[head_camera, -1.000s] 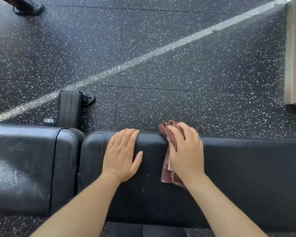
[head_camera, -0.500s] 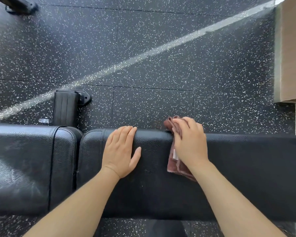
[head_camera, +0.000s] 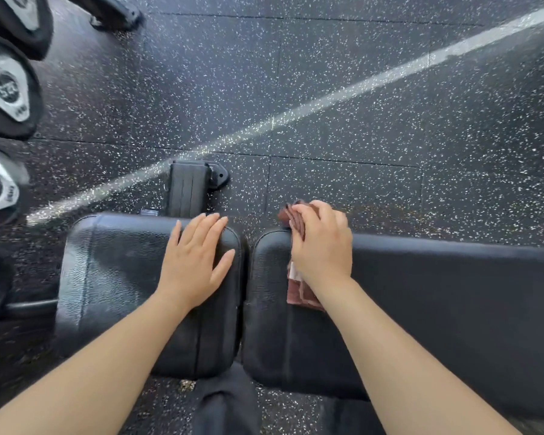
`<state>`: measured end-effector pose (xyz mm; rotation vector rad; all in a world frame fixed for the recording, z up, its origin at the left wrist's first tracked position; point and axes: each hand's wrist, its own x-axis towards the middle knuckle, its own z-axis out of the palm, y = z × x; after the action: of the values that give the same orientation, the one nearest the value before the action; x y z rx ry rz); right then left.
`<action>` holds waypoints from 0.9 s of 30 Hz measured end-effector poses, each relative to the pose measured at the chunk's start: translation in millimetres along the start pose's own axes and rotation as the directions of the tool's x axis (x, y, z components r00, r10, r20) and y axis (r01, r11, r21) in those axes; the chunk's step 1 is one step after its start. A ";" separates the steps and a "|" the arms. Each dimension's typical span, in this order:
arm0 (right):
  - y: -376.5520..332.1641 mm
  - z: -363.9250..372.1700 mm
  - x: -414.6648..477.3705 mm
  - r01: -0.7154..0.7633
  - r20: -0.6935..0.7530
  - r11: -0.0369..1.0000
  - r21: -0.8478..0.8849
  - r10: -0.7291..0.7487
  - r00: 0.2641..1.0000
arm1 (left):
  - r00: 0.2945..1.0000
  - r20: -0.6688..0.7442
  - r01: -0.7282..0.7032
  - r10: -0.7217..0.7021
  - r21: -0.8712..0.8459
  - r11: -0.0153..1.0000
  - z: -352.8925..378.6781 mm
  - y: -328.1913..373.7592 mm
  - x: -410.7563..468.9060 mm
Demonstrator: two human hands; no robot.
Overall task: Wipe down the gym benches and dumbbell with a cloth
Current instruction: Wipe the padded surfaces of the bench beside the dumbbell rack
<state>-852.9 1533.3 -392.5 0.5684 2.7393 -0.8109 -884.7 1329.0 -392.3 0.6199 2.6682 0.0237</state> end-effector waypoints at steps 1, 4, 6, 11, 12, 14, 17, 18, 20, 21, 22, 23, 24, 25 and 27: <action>2.9 -0.6 0.8 0.018 0.013 1.000 -0.026 -0.018 1.000 | 1.000 -0.015 -0.003 0.003 -0.004 1.000 2.8 -8.9 -1.7; 22.9 -10.3 4.3 -0.014 -0.017 0.996 -0.091 0.013 1.000 | 0.997 -0.072 -0.020 0.017 -0.044 0.999 8.9 -17.5 -0.2; 36.1 -17.2 7.1 -0.148 -0.092 0.986 -0.081 0.141 0.986 | 0.995 -0.094 -0.041 0.036 -0.058 0.997 10.9 -19.6 2.9; -1.6 0.6 -1.5 -0.077 -0.071 0.997 -0.015 0.075 0.995 | 0.995 -0.091 -0.054 0.048 -0.062 0.997 11.2 -23.5 1.2; -14.2 7.8 -3.6 -0.030 -0.042 1.000 -0.006 0.029 0.999 | 0.995 -0.085 -0.054 0.049 -0.061 0.997 11.3 -23.7 1.3; -29.8 16.1 -6.5 0.049 -0.019 0.999 -0.013 -0.049 0.999 | 0.995 -0.084 -0.054 0.049 -0.059 0.997 10.7 -23.5 1.8; -20.3 10.1 -11.7 0.110 -0.027 0.994 0.017 -0.110 0.994 | 0.994 -0.091 -0.059 0.053 -0.063 0.996 9.9 -22.9 2.1; -11.9 6.1 -15.9 0.121 -0.043 0.993 0.012 -0.120 0.992 | 0.994 -0.095 -0.060 0.054 -0.065 0.996 9.7 -22.3 2.6; 3.4 0.8 -25.5 0.098 -0.120 0.995 -0.014 -0.099 0.988 | 0.994 -0.099 -0.061 0.055 -0.063 0.996 11.1 -22.3 2.8; 6.5 0.2 -28.7 0.060 -0.168 0.998 -0.014 -0.061 0.984 | 0.994 -0.094 -0.058 0.052 -0.062 0.996 11.7 -22.6 2.3; 4.1 0.5 -29.9 0.011 -0.212 1.000 0.001 -0.011 0.977 | 0.994 -0.091 -0.059 0.053 -0.061 0.996 11.3 -22.3 2.5; -3.2 2.7 -27.8 -0.039 -0.240 0.999 0.024 0.043 0.970 | 0.994 -0.095 -0.060 0.055 -0.059 0.996 10.4 -21.8 3.5; -13.4 7.6 -23.7 -0.078 -0.236 0.996 0.049 0.087 0.968 | 0.994 -0.093 -0.056 0.050 -0.061 0.997 9.1 -21.2 3.6; -25.5 13.3 -19.7 -0.092 -0.204 0.994 0.064 0.104 0.973 | 0.995 -0.082 -0.054 0.049 -0.063 0.997 8.0 -20.4 2.5; -48.9 24.6 -13.1 -0.041 -0.117 0.997 0.057 0.048 0.992 | 0.997 -0.041 -0.070 0.068 -0.070 0.995 6.4 -21.4 -0.1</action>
<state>-859.2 1477.9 -385.4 0.7082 2.8072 -0.8707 -891.2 1309.2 -400.4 0.6948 2.6690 0.1518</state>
